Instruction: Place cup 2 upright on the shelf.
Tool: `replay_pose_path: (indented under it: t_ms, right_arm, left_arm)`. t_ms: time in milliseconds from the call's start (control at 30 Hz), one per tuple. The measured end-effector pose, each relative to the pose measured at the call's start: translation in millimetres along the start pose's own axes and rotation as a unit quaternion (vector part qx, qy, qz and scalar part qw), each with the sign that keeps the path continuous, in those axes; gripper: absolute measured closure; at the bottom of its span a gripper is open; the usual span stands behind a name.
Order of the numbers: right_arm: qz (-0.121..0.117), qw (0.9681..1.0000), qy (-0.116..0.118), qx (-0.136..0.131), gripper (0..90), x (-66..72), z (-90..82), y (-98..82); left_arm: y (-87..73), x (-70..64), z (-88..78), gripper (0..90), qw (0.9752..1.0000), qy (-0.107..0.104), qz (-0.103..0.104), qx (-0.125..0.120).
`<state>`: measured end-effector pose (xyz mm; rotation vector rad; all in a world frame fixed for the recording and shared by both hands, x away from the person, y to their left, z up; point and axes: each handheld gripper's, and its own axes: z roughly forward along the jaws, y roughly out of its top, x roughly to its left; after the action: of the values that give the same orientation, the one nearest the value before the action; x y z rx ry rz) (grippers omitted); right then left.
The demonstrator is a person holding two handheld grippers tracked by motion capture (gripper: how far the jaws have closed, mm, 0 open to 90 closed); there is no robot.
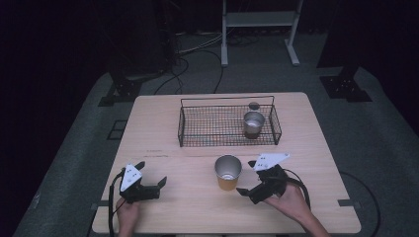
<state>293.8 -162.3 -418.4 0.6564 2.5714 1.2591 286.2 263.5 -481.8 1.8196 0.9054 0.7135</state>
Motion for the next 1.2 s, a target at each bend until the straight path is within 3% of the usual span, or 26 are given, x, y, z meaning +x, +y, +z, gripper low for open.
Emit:
replay_pose_path:
  t_ms: [700,1200]
  right_arm:
    - [0.013,0.9999,0.005,0.005,2.4,-4.2,18.0,4.6]
    - [0.019,0.9997,-0.003,0.011,2.5,-8.2,30.3,8.3]
  left_arm:
    - [0.0,0.0,0.0,0.0,1.0000,0.000,0.000,0.000]
    - [-0.1,0.2,-0.1,0.0,1.0000,0.000,0.000,-0.001]
